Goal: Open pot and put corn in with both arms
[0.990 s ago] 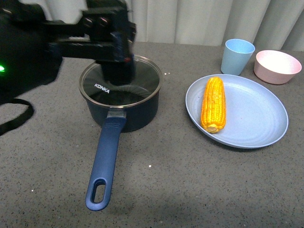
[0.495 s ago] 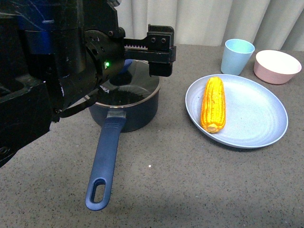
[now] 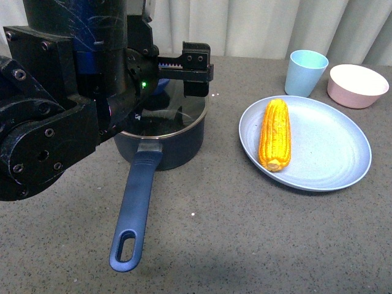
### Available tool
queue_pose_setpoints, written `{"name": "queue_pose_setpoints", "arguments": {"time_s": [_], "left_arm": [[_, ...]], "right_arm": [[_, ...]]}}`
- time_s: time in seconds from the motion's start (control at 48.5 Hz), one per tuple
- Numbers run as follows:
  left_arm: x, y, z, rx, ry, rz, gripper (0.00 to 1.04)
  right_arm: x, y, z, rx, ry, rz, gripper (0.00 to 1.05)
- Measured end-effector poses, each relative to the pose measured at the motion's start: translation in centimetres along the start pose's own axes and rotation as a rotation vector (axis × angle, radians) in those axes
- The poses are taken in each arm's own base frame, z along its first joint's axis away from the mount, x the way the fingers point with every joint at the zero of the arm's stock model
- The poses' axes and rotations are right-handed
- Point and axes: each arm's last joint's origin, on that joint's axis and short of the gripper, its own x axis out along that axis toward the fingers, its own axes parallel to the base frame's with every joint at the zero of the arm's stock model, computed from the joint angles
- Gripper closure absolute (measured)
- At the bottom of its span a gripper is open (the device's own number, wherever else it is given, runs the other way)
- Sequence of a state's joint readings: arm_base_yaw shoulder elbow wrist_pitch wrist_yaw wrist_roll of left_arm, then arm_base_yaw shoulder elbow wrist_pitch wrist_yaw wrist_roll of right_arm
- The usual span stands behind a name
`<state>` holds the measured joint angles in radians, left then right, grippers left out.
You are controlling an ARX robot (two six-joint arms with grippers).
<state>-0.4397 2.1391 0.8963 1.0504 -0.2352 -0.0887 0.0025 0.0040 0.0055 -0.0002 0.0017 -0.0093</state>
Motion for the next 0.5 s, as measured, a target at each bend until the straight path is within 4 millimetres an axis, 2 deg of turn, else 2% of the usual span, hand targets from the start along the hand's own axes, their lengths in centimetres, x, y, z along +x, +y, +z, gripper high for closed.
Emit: {"name": "queue_pose_setpoints", "arguments": {"time_s": [0.495], "left_arm": [[1.4,1.1,-2.2,0.019,0.055,0.032,0.06]], "right_arm": [[0.0,0.0,0.0,0.000,0.000,0.000,0.09]]}}
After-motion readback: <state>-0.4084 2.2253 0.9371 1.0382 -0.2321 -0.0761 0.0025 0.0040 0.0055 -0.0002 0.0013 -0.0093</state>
